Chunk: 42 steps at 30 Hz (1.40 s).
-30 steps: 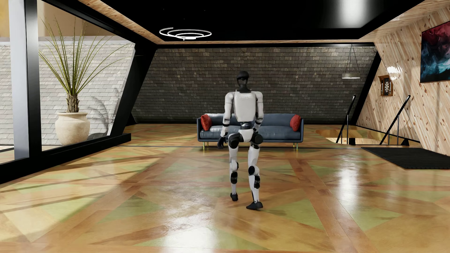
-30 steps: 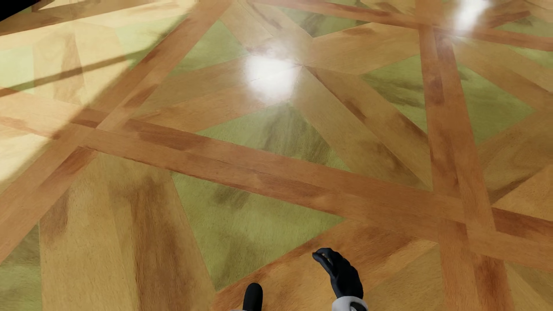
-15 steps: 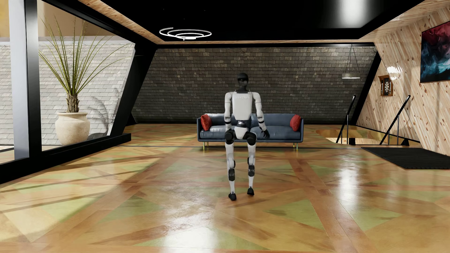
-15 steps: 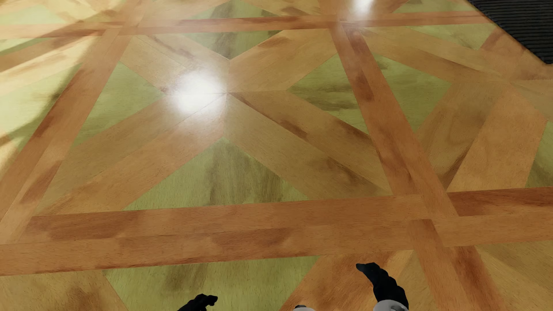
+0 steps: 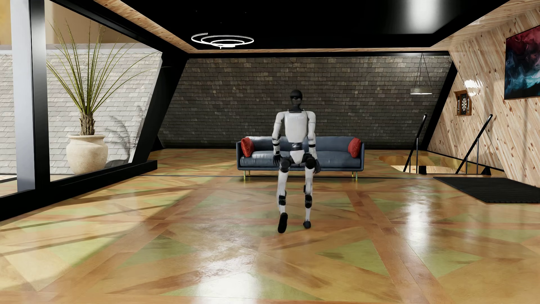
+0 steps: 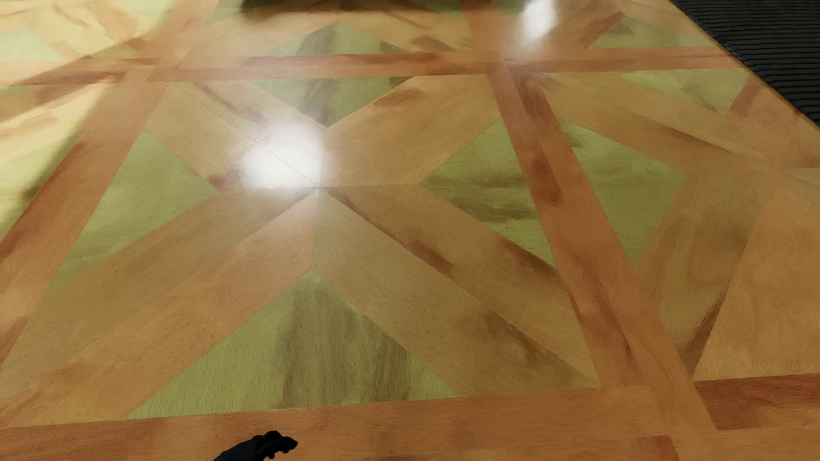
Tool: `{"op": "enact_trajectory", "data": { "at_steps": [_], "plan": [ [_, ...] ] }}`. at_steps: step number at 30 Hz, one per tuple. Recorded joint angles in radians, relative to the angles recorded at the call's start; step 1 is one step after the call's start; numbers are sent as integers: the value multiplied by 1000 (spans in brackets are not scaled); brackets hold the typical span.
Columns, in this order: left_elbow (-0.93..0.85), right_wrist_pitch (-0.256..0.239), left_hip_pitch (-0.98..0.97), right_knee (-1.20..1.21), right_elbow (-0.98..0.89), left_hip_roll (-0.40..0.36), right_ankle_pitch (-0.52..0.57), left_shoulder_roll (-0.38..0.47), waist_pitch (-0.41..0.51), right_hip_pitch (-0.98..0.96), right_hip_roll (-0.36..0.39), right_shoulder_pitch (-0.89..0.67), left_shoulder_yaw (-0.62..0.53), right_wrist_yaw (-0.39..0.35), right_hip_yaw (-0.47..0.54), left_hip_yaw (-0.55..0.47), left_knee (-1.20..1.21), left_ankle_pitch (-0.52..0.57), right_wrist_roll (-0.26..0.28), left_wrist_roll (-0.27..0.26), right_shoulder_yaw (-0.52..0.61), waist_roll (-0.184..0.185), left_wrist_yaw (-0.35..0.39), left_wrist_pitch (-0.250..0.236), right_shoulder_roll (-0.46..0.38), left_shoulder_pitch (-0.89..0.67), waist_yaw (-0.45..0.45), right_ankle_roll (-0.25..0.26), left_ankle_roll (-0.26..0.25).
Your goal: Go to the dark sofa
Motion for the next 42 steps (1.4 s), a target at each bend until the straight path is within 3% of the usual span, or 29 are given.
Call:
{"op": "enact_trajectory", "data": {
  "at_steps": [1, 3, 5, 8, 10, 11, 12, 14, 15, 17, 19, 20, 21, 22, 23, 25, 27, 29, 30, 32, 33, 35, 36, 38, 40, 42],
  "plan": [
    [-31, 3, -101, -6, 14, -22, -28, 18, 7, 40, 22, -33, -2, -11, -11, -58, 94, -54, -35, 2, 27, 15, -2, -8, 5, 26, 5, -9, -25],
    [-72, 24, -257, 1, 46, -46, -91, 9, 16, 110, 48, -137, 58, 26, -14, -94, 121, -157, -116, -54, 94, 29, 67, 3, 9, 97, 9, -23, -44],
    [-63, -24, -366, 9, 10, -67, -153, -34, 18, 172, 57, -238, 110, 34, 3, -90, -35, -286, -137, -101, 113, 30, 121, 52, 13, 140, 22, -33, -24],
    [4, -147, -430, -43, -164, -117, -201, -66, 9, 277, 38, -326, 118, -14, 33, -64, -513, -279, -67, -86, 127, 9, 97, 91, 4, 143, 47, -37, 4],
    [41, -206, -423, -97, -270, -172, -214, -82, -3, 347, 20, -362, 121, -35, 52, -85, -858, -206, 0, -64, 176, -10, 69, 90, -15, 146, 60, -35, -48],
    [45, -215, -430, -101, -298, -186, -225, -91, -8, 374, 17, -382, 133, -40, 64, -101, -940, -204, 26, -60, 211, -20, 67, 85, -23, 157, 64, -34, -114],
    [49, -211, -432, -100, -307, -191, -230, -104, -14, 398, 9, -401, 145, -39, 73, -95, -957, -208, 42, -58, 249, -28, 71, 80, -33, 168, 67, -31, -134],
    [72, -181, -421, -80, -291, -208, -205, -135, -26, 454, -21, -414, 156, -23, 80, -52, -879, -110, 42, -41, 320, -47, 67, 82, -59, 177, 75, -21, -10],
    [88, -159, -408, -53, -272, -222, -160, -148, -32, 475, -43, -400, 158, -18, 73, -31, -843, -69, 39, -27, 340, -63, 57, 88, -70, 172, 80, -19, 6],
    [117, -100, -354, 63, -203, -271, -2, -171, -47, 478, -99, -340, 168, -3, 49, -3, -792, -97, 52, -5, 341, -104, 38, 95, -80, 151, 91, -12, 56],
    [119, -36, -284, 314, -91, -325, 230, -190, -61, 384, -176, -299, 193, 67, 18, 27, -785, -165, 37, 0, 378, -143, 46, 88, -90, 127, 100, 75, 101],
    [111, -17, -250, 465, -44, -349, 354, -198, -65, 310, -230, -291, 206, 112, -4, 43, -780, -200, -12, -2, 438, -161, 62, 79, -107, 112, 103, 136, 113],
    [97, -2, -219, 603, -34, -371, 370, -206, -65, 231, -284, -275, 215, 137, -19, 57, -769, -239, -65, -5, 493, -177, 73, 81, -128, 82, 103, 158, 122],
    [94, 12, -188, 723, -55, -392, 326, -205, -61, 144, -311, -249, 220, 125, -15, 68, -756, -278, -84, -8, 509, -192, 100, 55, -147, 67, 100, 138, 130],
    [90, 21, -155, 802, -89, -410, 272, -201, -55, 61, -315, -219, 221, 86, -2, 75, -742, -317, -54, -10, 479, -203, 124, 31, -159, 48, 95, 123, 134],
    [104, 0, -82, 831, -168, -433, 131, -192, -42, -84, -302, -137, 224, 21, 24, 79, -721, -390, 75, -8, 370, -216, 164, 3, -169, -11, 79, 98, 136],
    [102, -28, -3, 681, -216, -443, -5, -182, -33, -183, -269, -83, 216, 31, 41, 73, -718, -454, 158, -9, 320, -219, 174, -14, -181, -49, 54, 57, 131],
    [88, -32, 81, 372, -242, -442, -26, -164, -32, -224, -235, -54, 183, 43, 47, 60, -748, -497, 151, -9, 329, -213, 166, -22, -189, -77, 25, 49, 121],
    [83, -32, 126, 178, -250, -439, 28, -153, -34, -222, -213, -38, 166, 46, 60, 52, -779, -509, 145, -7, 327, -208, 160, -24, -188, -89, 11, 37, 116],
    [77, -21, 214, -191, -255, -437, 91, -141, -40, -193, -185, -5, 140, 32, 72, 33, -844, -523, 153, -10, 292, -195, 148, -21, -170, -105, -10, 67, 107],
    [74, -6, 246, -261, -248, -439, 98, -142, -41, -195, -180, 9, 132, 5, 73, 25, -846, -528, 149, -14, 279, -190, 148, -17, -163, -106, -15, 96, 103],
    [69, 31, 308, -154, -189, -436, 140, -146, -43, -223, -163, 21, 126, -54, 68, 11, -818, -531, 111, -22, 287, -178, 155, -8, -147, -85, -21, 60, 91],
    [72, 46, 334, -98, -144, -424, 198, -146, -47, -216, -150, 20, 128, -61, 66, 2, -793, -501, 94, -26, 292, -168, 155, -2, -134, -62, -22, 30, 81],
    [100, 68, 349, -32, -67, -373, 197, -145, -55, -170, -113, 14, 138, -47, 45, -12, -687, -365, 89, -31, 269, -134, 143, 29, -98, -6, -23, 22, 81],
    [150, 54, 245, -27, -51, -278, 131, -131, -57, -96, -77, 5, 116, -38, -3, -21, -408, -135, 98, -11, 234, -96, 75, 62, -64, 33, -22, 6, -6],
    [160, -3, 67, -43, -84, -150, 73, -78, -52, -24, -35, -16, 37, -40, -53, -30, -92, 77, 90, 45, 231, -57, -38, 37, -45, 47, -14, -5, -97]
  ]
}}
